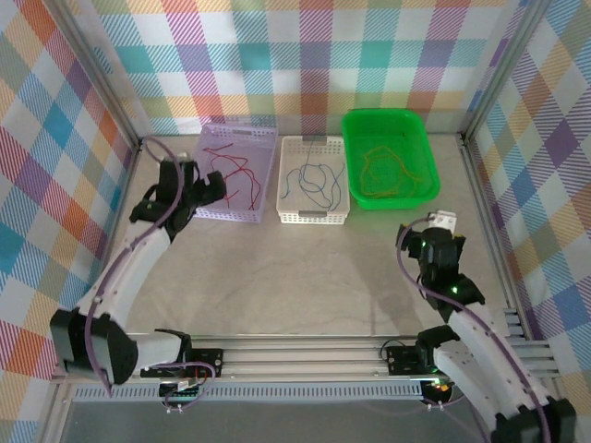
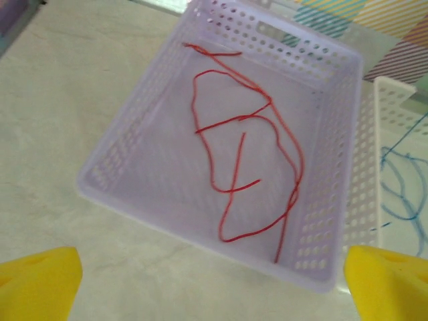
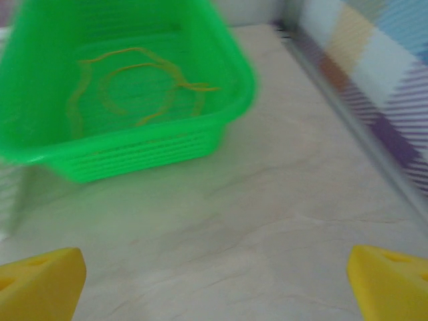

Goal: Untangle the cables

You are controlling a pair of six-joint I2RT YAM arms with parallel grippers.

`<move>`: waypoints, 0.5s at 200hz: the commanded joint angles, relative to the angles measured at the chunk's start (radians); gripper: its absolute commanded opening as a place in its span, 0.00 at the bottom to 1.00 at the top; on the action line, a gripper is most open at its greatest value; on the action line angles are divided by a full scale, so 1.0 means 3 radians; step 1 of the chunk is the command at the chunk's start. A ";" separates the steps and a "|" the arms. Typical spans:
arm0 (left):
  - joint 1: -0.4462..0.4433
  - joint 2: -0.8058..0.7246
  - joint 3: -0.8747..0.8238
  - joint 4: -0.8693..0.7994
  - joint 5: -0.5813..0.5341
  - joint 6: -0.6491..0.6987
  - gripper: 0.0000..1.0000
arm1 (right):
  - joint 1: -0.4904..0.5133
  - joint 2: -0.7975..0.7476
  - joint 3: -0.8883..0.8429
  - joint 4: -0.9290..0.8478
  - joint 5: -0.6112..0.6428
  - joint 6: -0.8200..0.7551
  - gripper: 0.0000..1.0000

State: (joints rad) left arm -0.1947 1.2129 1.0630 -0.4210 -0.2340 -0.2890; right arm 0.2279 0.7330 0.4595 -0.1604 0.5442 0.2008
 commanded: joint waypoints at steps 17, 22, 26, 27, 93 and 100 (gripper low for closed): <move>0.0025 -0.0229 -0.0740 0.0716 -0.0608 0.0216 1.00 | -0.0243 0.0929 -0.0401 0.2113 -0.0316 -0.0135 1.00; 0.0028 -0.0220 -0.0823 0.0769 -0.0665 0.0198 1.00 | -0.0246 0.1119 -0.0432 0.2325 -0.0269 -0.0218 1.00; 0.0034 -0.0207 -0.0879 0.0810 -0.0701 0.0203 1.00 | -0.0248 0.1268 -0.0445 0.2477 -0.0236 -0.0316 1.00; 0.0035 -0.0203 -0.0894 0.0823 -0.0707 0.0205 1.00 | -0.0248 0.1307 -0.0449 0.2513 -0.0232 -0.0337 1.00; 0.0212 0.0274 -0.1751 0.2560 -0.0846 0.0598 1.00 | -0.0465 0.2550 -0.0234 0.3404 -0.0991 -0.0647 1.00; 0.0237 0.0393 -0.1783 0.2728 -0.0821 0.0647 1.00 | -0.0550 0.2595 -0.0258 0.3401 -0.1162 -0.0561 1.00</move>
State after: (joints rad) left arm -0.1600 1.2629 0.5720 0.0990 -0.4736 -0.1619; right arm 0.0982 1.4651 0.3397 0.7280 0.3660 0.0578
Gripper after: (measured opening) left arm 0.999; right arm 0.996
